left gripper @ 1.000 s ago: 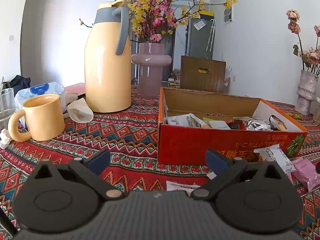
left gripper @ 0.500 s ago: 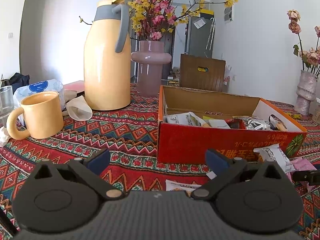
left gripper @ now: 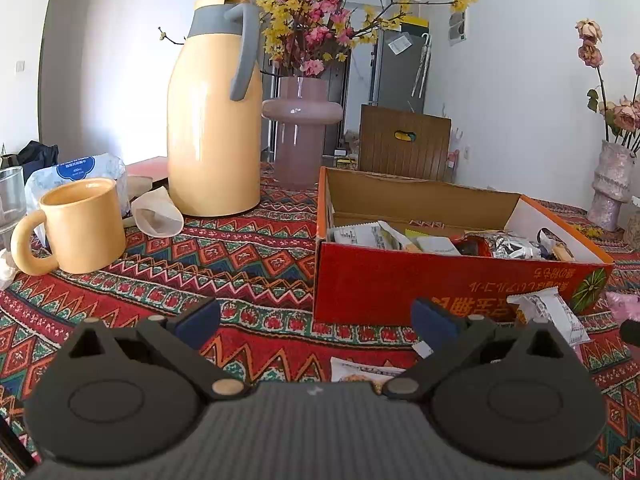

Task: Organize snacks
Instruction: 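Grasp the pink packet with the right tool while the left tool grasps the cookie packet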

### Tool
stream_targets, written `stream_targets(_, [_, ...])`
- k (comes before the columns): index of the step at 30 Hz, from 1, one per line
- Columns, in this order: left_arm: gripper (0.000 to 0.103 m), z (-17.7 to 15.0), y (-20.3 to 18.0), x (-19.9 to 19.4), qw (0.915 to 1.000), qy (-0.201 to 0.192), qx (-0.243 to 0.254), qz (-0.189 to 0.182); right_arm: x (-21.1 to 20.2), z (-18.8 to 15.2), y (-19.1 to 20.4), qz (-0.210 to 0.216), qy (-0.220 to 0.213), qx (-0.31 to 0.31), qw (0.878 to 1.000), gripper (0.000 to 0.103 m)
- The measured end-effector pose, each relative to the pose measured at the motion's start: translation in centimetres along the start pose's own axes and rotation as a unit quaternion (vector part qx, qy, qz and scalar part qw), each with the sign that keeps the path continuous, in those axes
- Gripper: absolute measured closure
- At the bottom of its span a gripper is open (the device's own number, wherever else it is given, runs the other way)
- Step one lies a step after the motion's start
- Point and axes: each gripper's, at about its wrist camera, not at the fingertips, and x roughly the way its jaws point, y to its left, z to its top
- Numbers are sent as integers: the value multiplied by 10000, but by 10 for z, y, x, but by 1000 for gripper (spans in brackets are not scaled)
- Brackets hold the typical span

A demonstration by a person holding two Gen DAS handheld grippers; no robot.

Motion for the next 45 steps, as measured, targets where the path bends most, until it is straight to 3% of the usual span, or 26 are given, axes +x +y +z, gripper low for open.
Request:
stream_targets(9, [0, 1, -2, 6, 9997, 219, 94, -3, 9, -6, -3, 64, 108, 47, 9999, 42])
stream_targets(13, [0, 8, 1, 12, 9965, 744, 61, -365, 9, -6, -5, 127, 120, 133, 9998, 42])
stream_targets(16, [0, 14, 0, 6, 9937, 895, 54, -669, 8, -6, -6, 178, 87, 149, 9997, 42])
stream_targets(23, [0, 6, -17, 15, 9860, 1466, 724, -323, 5, -7, -7, 266, -20, 163, 9995, 42])
stream_targets(28, [0, -5, -16, 33, 9796, 1859, 750, -121, 3, -7, -7, 329, -74, 173, 9993, 42])
stream_targets(36, [0, -8, -12, 36, 9826, 1772, 547, -81, 1, -8, -8, 390, -125, 171, 9990, 42])
stream_targets(45, [0, -4, -19, 39, 9801, 1904, 558, -115, 0, -8, -7, 434, -131, 155, 9989, 42])
